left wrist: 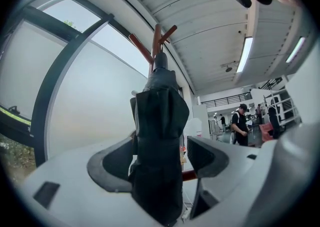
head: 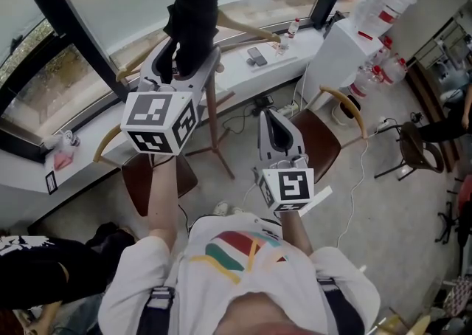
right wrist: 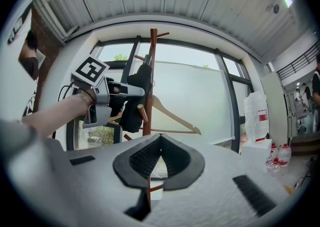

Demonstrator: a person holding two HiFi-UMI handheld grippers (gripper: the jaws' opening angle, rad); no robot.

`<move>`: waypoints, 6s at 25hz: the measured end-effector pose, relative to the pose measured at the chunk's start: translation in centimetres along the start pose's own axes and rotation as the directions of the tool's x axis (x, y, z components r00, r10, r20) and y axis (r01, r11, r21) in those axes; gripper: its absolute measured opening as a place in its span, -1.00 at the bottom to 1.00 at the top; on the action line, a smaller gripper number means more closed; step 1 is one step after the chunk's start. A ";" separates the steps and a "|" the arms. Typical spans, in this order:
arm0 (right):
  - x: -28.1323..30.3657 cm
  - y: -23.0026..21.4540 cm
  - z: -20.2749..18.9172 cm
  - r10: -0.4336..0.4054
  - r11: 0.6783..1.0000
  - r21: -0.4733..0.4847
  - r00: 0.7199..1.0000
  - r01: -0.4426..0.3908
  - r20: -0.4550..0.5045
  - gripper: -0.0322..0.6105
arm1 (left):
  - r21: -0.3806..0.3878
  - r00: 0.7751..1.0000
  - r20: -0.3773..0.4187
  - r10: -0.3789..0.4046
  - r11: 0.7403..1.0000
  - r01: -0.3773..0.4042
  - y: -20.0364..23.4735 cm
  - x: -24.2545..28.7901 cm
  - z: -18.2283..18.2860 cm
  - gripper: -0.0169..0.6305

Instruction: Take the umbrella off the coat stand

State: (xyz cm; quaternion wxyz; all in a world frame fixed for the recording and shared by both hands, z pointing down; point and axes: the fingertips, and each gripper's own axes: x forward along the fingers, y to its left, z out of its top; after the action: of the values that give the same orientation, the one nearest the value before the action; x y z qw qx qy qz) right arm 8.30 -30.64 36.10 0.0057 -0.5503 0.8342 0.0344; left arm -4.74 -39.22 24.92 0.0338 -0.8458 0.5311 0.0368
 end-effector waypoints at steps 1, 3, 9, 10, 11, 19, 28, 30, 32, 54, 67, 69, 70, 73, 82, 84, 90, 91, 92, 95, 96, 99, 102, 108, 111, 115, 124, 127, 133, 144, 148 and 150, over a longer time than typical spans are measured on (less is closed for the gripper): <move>0.0 0.0 0.0 0.001 1.000 0.000 1.000 -0.001 0.000 -0.90 | 0.002 1.000 -0.008 -0.001 1.000 0.001 0.0 0.1 -0.1 0.01; 0.0 0.0 -0.1 0.002 1.000 0.000 1.000 -0.002 -0.001 -0.90 | 0.006 1.000 -0.023 -0.001 1.000 0.001 0.1 0.3 -0.2 0.01; -0.1 -0.2 0.1 -0.002 1.000 -0.001 1.000 0.002 0.005 -0.90 | 0.006 0.999 -0.050 0.013 1.000 -0.013 0.5 0.0 -0.2 0.01; 0.0 -0.3 0.2 -0.002 1.000 -0.001 1.000 0.002 0.006 -0.90 | 0.006 0.998 -0.054 0.013 1.000 -0.013 0.5 0.1 -0.1 0.00; 0.0 -0.4 0.3 -0.003 1.000 -0.001 1.000 0.003 0.008 -0.90 | 0.006 0.998 -0.058 0.015 1.000 -0.014 0.5 0.1 -0.1 -0.03; 0.0 -0.7 0.2 -0.001 1.000 0.000 1.000 0.001 0.006 -0.90 | 0.013 0.997 -0.066 0.027 1.000 -0.027 0.4 0.4 -0.4 -0.17; -0.1 -0.8 0.3 0.001 1.000 0.001 1.000 -0.001 0.012 -0.90 | 0.026 0.997 -0.069 0.028 0.999 -0.026 0.3 0.3 -0.3 -0.23; -0.1 -0.9 0.7 0.001 1.000 0.001 1.000 -0.001 0.021 -0.90 | 0.029 0.996 -0.081 0.036 0.999 -0.034 0.3 0.3 -0.3 -0.25; -0.2 -0.9 1.1 0.003 1.000 0.000 1.000 -0.003 0.029 -0.90 | 0.033 0.995 -0.087 0.051 0.998 -0.048 0.5 0.3 -0.2 -0.26; 0.2 -0.6 4.7 0.033 0.999 -0.024 0.992 -0.030 0.121 -0.90 | 0.134 0.993 -0.009 0.115 0.984 -0.113 1.7 0.5 5.7 -0.28; -0.5 -1.0 6.0 0.032 0.999 -0.023 0.987 -0.029 0.156 -0.90 | 0.173 0.985 0.118 0.127 0.974 -0.146 1.7 0.2 12.8 -0.28; -0.5 -1.1 6.2 0.032 0.999 -0.024 0.986 -0.028 0.165 -0.90 | 0.184 0.983 0.135 0.127 0.971 -0.151 1.5 0.1 13.6 -0.28; -0.6 -1.1 6.3 0.032 0.999 -0.024 0.985 -0.028 0.169 -0.90 | 0.190 0.982 0.143 0.126 0.970 -0.152 1.3 0.0 14.1 -0.28; -0.7 -1.2 6.6 0.036 0.999 -0.025 0.984 -0.033 0.176 -0.90 | 0.203 0.978 0.170 0.122 0.967 -0.156 0.8 -0.1 15.5 -0.28; -1.1 -1.2 7.7 0.043 0.999 -0.021 0.979 -0.040 0.199 -0.90 | 0.222 0.966 0.230 0.114 0.961 -0.167 -0.1 -1.0 19.0 -0.28; -1.1 -1.2 7.9 0.046 0.999 -0.021 0.978 -0.043 0.205 -0.90 | 0.219 0.962 0.250 0.108 0.962 -0.165 -0.3 -1.5 19.6 -0.28; -1.3 -0.6 8.3 0.072 0.997 -0.014 0.974 -0.071 0.214 -0.90 | 0.217 0.948 0.297 0.112 0.959 -0.181 -1.0 -3.8 19.9 -0.28; -1.3 -0.4 8.2 0.078 0.997 -0.015 0.974 -0.076 0.214 -0.90 | 0.210 0.947 0.300 0.116 0.960 -0.184 -1.1 -4.3 19.5 -0.28; -1.4 -0.1 8.1 0.083 0.997 -0.015 0.974 -0.082 0.213 -0.90 | 0.202 0.945 0.304 0.121 0.961 -0.188 -1.0 -4.8 18.9 -0.28; -1.1 0.6 7.8 0.104 0.995 -0.015 0.973 -0.103 0.204 -0.90 | 0.179 0.941 0.304 0.149 0.961 -0.210 -0.7 -6.2 16.8 -0.28; -1.0 0.9 7.7 0.111 0.994 -0.017 0.973 -0.110 0.202 -0.90 | 0.175 0.940 0.301 0.160 0.960 -0.219 -0.5 -6.5 16.1 -0.28; -0.5 1.9 7.4 0.134 0.991 -0.021 0.971 -0.133 0.199 -0.90 | 0.166 0.935 0.298 0.191 0.955 -0.247 0.0 -7.6 13.8 -0.28; -0.2 2.7 6.8 0.156 0.988 -0.021 0.969 -0.155 0.189 -0.90 | 0.146 0.922 0.316 0.222 0.949 -0.279 0.4 -9.0 11.2 -0.28; 0.4 3.6 5.9 0.185 0.983 -0.023 0.970 -0.184 0.160 -0.90 | 0.133 0.915 0.310 0.258 0.941 -0.311 0.1 -11.1 7.6 -0.28; 1.0 3.8 5.6 0.192 0.981 -0.021 0.968 -0.192 0.160 -0.90 | 0.136 0.914 0.300 0.273 0.936 -0.324 -0.1 -11.6 5.5 -0.28; 1.4 4.4 5.7 0.207 0.978 -0.035 0.965 -0.204 0.160 -0.90 | 0.097 0.925 0.248 0.288 0.942 -0.320 -0.4 -11.6 2.1 -0.28; 1.4 4.7 3.9 0.193 0.981 -0.054 0.972 -0.187 0.134 -0.90 | 0.101 0.923 0.232 0.308 0.936 -0.337 -1.7 -12.7 -3.3 -0.28; 1.7 5.1 3.6 0.204 0.979 -0.057 0.971 -0.198 0.127 -0.90 | 0.073 0.930 0.193 0.313 0.941 -0.331 -1.5 -12.7 -5.0 -0.28; 2.1 5.4 2.4 0.200 0.979 -0.051 0.976 -0.196 0.091 -0.90 | 0.049 0.937 0.150 0.316 0.944 -0.326 -1.1 -12.7 -6.6 -0.28; 2.1 5.2 2.0 0.187 0.981 -0.058 0.979 -0.183 0.079 -0.90 | 0.047 0.937 0.155 0.313 0.945 -0.323 -0.8 -12.7 -6.7 -0.28; 1.9 5.0 1.9 0.179 0.983 -0.060 0.981 -0.175 0.077 -0.90 | 0.036 0.937 0.148 0.317 0.945 -0.325 -0.8 -12.9 -6.9 -0.28; 1.7 4.9 1.9 0.173 0.984 -0.058 0.982 -0.169 0.078 -0.90 | 0.036 0.937 0.148 0.317 0.945 -0.326 -0.8 -13.0 -6.8 -0.28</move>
State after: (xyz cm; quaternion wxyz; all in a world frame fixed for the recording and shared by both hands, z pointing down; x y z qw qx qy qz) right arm 3.02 -30.15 34.35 0.0232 -0.4745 0.8764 0.0787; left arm -9.49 -27.92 32.97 0.0898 -0.7415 0.6594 0.0853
